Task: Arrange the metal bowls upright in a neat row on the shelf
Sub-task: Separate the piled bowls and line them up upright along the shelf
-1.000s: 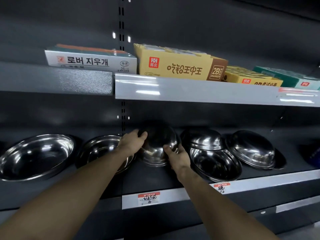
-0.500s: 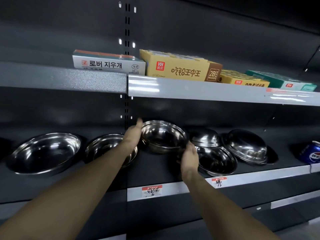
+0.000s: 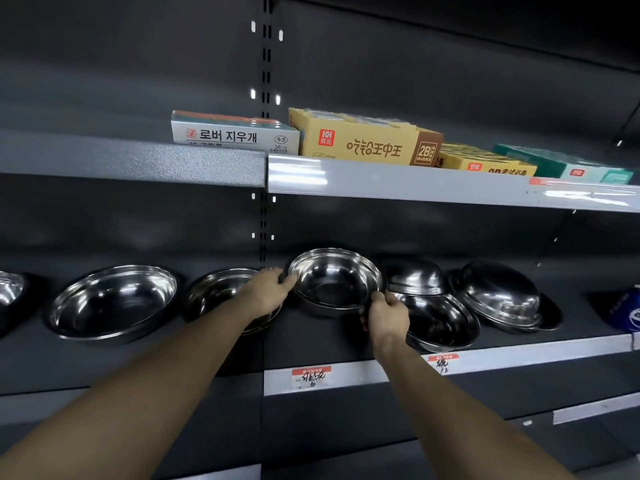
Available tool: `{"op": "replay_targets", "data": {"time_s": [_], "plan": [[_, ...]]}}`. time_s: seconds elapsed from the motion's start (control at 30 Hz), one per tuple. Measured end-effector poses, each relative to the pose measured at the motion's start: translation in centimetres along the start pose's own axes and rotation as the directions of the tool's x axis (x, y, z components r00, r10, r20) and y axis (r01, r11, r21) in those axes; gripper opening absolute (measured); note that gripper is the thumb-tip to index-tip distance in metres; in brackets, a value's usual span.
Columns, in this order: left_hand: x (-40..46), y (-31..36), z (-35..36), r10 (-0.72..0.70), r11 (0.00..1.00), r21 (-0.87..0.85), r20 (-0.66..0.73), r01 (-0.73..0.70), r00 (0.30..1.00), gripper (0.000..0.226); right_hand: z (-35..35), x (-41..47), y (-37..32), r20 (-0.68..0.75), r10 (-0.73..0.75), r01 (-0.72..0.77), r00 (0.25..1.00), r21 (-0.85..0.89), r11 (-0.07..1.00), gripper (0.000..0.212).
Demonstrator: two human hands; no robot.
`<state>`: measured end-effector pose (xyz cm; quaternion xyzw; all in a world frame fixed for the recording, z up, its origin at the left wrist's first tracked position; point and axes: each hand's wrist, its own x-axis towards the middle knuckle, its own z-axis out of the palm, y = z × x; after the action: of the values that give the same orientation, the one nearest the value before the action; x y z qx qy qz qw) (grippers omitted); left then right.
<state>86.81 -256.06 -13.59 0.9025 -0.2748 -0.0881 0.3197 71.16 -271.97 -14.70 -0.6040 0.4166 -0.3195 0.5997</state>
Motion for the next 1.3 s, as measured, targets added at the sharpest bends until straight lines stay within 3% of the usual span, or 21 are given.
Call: {"op": "replay_targets", "data": {"time_s": [0.13,0.23,0.5,0.73,0.93,1.3], "plan": [[-1.1,-1.0,-2.1,0.080,0.904,0.424,-0.042,-0.055,0.996,0.057,0.6,0.0,0.3,-0.036,0.006,-0.005,0.999,0.023,1.000,0.022],[-2.0,-2.2,-4.1,0.084,0.827,0.561,-0.052,-0.041,0.995,0.054,1.6,-0.1,-0.1,-0.025,0.013,-0.011,1.000,0.068,0.998,0.020],[-5.1,-6.0,-7.9,-0.165,0.757,0.631,-0.067,0.169,0.984,0.065,7.2,-2.5,-0.5,0.153,-0.006,-0.002,0.988,0.057,0.998,0.019],[-8.6,-9.0,-10.2,-0.294,0.723,0.626,-0.102,0.291,0.950,0.066,11.6,-5.5,0.5,0.308,-0.013,0.020,0.951,-0.021,1.000,0.019],[-10.0,-10.8,-11.0,-0.326,0.757,0.575,-0.080,0.311,0.942,0.065,13.7,-7.1,1.9,0.375,-0.016,0.057,0.927,-0.099,0.993,0.022],[-9.4,-10.9,-10.2,-0.240,0.774,0.590,-0.060,0.228,0.969,0.065,13.0,-6.3,3.0,0.257,0.027,0.020,0.966,-0.178,0.984,0.020]]}}
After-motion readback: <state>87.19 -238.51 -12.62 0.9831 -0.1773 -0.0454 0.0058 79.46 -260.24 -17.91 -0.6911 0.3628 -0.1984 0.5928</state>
